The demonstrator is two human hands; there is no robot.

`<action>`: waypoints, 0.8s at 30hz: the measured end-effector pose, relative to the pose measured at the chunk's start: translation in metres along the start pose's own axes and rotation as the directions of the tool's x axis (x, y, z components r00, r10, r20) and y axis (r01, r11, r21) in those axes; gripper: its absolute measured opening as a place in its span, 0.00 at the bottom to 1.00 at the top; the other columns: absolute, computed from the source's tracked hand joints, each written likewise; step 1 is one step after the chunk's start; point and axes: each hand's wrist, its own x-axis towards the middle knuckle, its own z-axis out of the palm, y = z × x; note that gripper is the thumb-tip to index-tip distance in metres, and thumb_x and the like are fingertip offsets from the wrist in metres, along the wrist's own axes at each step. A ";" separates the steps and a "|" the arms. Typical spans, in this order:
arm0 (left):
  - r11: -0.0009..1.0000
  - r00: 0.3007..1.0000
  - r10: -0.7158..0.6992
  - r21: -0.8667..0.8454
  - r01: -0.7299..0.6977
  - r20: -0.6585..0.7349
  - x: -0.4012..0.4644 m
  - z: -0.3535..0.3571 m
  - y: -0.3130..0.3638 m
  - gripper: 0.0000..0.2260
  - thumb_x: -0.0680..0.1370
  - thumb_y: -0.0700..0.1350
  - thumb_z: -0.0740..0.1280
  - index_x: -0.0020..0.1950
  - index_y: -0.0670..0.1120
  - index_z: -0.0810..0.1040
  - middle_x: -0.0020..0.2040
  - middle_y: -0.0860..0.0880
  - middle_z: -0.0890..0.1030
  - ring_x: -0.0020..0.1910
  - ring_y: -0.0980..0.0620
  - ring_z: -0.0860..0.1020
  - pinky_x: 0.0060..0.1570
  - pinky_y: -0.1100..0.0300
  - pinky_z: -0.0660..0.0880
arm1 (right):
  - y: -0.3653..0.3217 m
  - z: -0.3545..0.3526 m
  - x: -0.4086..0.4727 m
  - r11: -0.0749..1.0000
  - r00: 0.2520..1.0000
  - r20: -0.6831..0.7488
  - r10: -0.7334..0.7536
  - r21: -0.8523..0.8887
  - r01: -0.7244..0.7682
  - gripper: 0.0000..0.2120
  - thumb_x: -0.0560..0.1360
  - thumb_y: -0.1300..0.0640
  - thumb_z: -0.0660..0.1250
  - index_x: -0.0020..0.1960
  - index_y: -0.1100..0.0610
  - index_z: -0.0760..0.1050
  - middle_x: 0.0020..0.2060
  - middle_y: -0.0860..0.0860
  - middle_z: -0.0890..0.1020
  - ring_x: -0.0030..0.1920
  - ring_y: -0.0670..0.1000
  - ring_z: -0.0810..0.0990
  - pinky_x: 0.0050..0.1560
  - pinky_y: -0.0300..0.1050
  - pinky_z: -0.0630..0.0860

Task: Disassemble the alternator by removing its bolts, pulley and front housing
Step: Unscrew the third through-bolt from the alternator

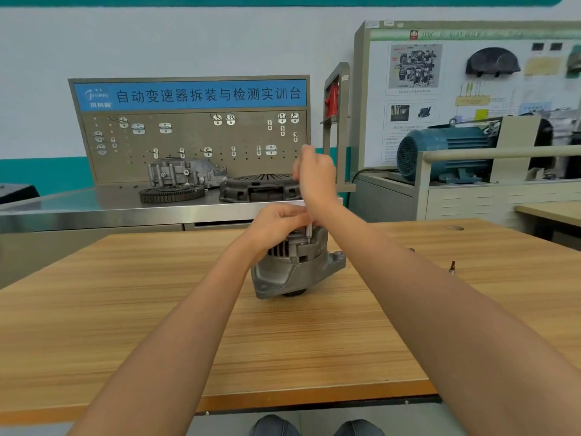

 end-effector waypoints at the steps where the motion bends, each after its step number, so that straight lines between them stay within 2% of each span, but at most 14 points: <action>1: 1.000 0.999 -0.010 0.001 0.010 -0.031 0.001 0.000 0.000 0.06 0.76 0.41 0.68 0.42 0.51 0.82 0.38 0.58 0.84 0.42 0.64 0.80 0.42 0.74 0.73 | 0.006 0.000 -0.004 0.956 0.988 0.004 -0.153 -0.251 0.149 0.19 0.79 0.58 0.55 0.29 0.57 0.65 0.26 0.48 0.67 0.30 0.47 0.65 0.38 0.44 0.67; 2: 0.999 0.997 -0.028 0.019 0.030 -0.071 0.002 0.000 -0.001 0.07 0.76 0.39 0.67 0.40 0.49 0.80 0.35 0.57 0.83 0.38 0.62 0.79 0.37 0.74 0.72 | 0.014 -0.001 -0.008 0.787 0.951 0.029 -0.306 -0.555 0.270 0.14 0.77 0.57 0.56 0.34 0.57 0.68 0.30 0.48 0.69 0.34 0.47 0.67 0.44 0.45 0.67; 3: 0.997 0.993 -0.049 0.046 0.055 -0.111 0.002 0.001 -0.001 0.08 0.76 0.38 0.67 0.38 0.48 0.79 0.33 0.54 0.81 0.35 0.59 0.77 0.33 0.73 0.72 | 0.020 -0.001 -0.011 0.557 0.911 0.062 -0.408 -0.773 0.302 0.09 0.76 0.56 0.57 0.39 0.58 0.71 0.35 0.50 0.71 0.39 0.49 0.69 0.50 0.47 0.67; 4: 0.995 0.988 -0.064 0.066 0.074 -0.144 0.003 0.002 -0.001 0.08 0.76 0.38 0.66 0.37 0.47 0.77 0.32 0.53 0.79 0.33 0.58 0.75 0.30 0.72 0.70 | 0.025 -0.001 -0.013 0.392 0.889 0.077 -0.451 -0.878 0.275 0.09 0.74 0.54 0.57 0.44 0.58 0.73 0.39 0.52 0.73 0.43 0.52 0.70 0.54 0.49 0.65; 5: 0.994 0.983 -0.068 0.072 0.081 -0.169 0.003 0.003 -0.001 0.09 0.75 0.37 0.66 0.36 0.47 0.77 0.30 0.53 0.78 0.31 0.59 0.73 0.28 0.71 0.69 | 0.027 0.000 -0.014 0.341 0.886 0.071 -0.458 -0.906 0.249 0.10 0.74 0.54 0.57 0.46 0.59 0.73 0.41 0.53 0.74 0.45 0.54 0.71 0.55 0.50 0.64; 6: 0.994 0.980 -0.069 0.066 0.082 -0.188 0.003 0.004 -0.001 0.10 0.75 0.37 0.66 0.36 0.47 0.76 0.28 0.54 0.77 0.28 0.60 0.71 0.25 0.72 0.68 | 0.026 0.000 -0.015 0.359 0.888 0.064 -0.456 -0.899 0.249 0.11 0.73 0.54 0.57 0.47 0.59 0.73 0.41 0.54 0.74 0.45 0.55 0.71 0.55 0.50 0.63; 10: 0.998 0.986 -0.043 0.038 0.050 -0.159 0.002 0.005 0.000 0.10 0.75 0.35 0.65 0.36 0.46 0.75 0.25 0.56 0.77 0.25 0.64 0.73 0.25 0.74 0.67 | 0.024 0.002 -0.011 0.613 0.899 0.035 -0.436 -0.720 0.325 0.07 0.74 0.57 0.60 0.40 0.59 0.71 0.38 0.52 0.70 0.43 0.52 0.68 0.54 0.46 0.62; 12: 1.000 0.995 -0.013 0.022 0.015 -0.097 0.001 0.005 0.002 0.10 0.76 0.35 0.64 0.38 0.46 0.77 0.27 0.56 0.79 0.28 0.66 0.76 0.29 0.74 0.70 | 0.021 0.001 -0.008 0.794 0.927 0.002 -0.374 -0.515 0.322 0.11 0.74 0.60 0.60 0.33 0.58 0.67 0.33 0.52 0.69 0.40 0.52 0.67 0.49 0.45 0.63; 14: 1.000 0.999 -0.013 0.026 0.014 -0.051 0.001 0.005 0.003 0.07 0.77 0.39 0.66 0.42 0.48 0.80 0.33 0.56 0.81 0.33 0.63 0.77 0.36 0.73 0.72 | 0.012 -0.001 -0.004 0.971 0.985 -0.016 -0.174 -0.171 0.169 0.18 0.76 0.61 0.58 0.28 0.58 0.65 0.28 0.53 0.68 0.36 0.51 0.68 0.43 0.44 0.65; 16: 0.999 1.000 -0.022 0.030 0.023 -0.022 0.000 0.003 0.004 0.05 0.77 0.44 0.66 0.46 0.50 0.82 0.35 0.59 0.82 0.36 0.64 0.76 0.39 0.74 0.71 | 0.004 -0.003 0.003 0.993 0.998 0.000 0.064 0.100 -0.064 0.23 0.78 0.58 0.56 0.25 0.59 0.65 0.24 0.52 0.69 0.33 0.50 0.71 0.40 0.40 0.67; 18: 0.999 1.000 -0.024 0.037 0.024 0.003 0.000 0.002 0.003 0.07 0.78 0.47 0.66 0.51 0.50 0.83 0.38 0.60 0.83 0.37 0.64 0.76 0.41 0.74 0.70 | 0.000 -0.003 0.009 0.953 0.981 0.042 0.191 0.233 -0.196 0.25 0.79 0.56 0.55 0.23 0.58 0.63 0.20 0.50 0.70 0.32 0.49 0.74 0.40 0.37 0.66; 19: 0.999 1.000 -0.023 0.035 0.023 0.012 0.000 0.001 0.003 0.07 0.78 0.47 0.66 0.51 0.50 0.83 0.39 0.60 0.83 0.38 0.64 0.76 0.42 0.74 0.71 | -0.002 -0.004 0.010 0.930 0.975 0.059 0.214 0.292 -0.222 0.25 0.79 0.56 0.55 0.23 0.58 0.63 0.19 0.50 0.69 0.30 0.48 0.74 0.42 0.38 0.68; 22: 1.000 1.000 -0.015 -0.005 0.015 0.002 0.000 0.002 0.003 0.05 0.78 0.44 0.67 0.47 0.50 0.83 0.39 0.61 0.84 0.35 0.69 0.77 0.37 0.77 0.71 | -0.005 -0.003 0.011 0.877 0.965 0.080 0.249 0.404 -0.260 0.23 0.78 0.58 0.55 0.24 0.57 0.62 0.21 0.53 0.68 0.26 0.49 0.71 0.57 0.50 0.73; 24: 1.000 1.000 -0.018 -0.015 0.017 -0.021 -0.001 0.004 0.004 0.06 0.77 0.42 0.67 0.44 0.50 0.82 0.35 0.61 0.83 0.31 0.69 0.75 0.34 0.76 0.70 | -0.004 -0.001 0.008 0.921 0.976 0.022 0.216 0.327 -0.211 0.24 0.78 0.59 0.54 0.24 0.58 0.65 0.21 0.51 0.69 0.27 0.47 0.71 0.53 0.49 0.73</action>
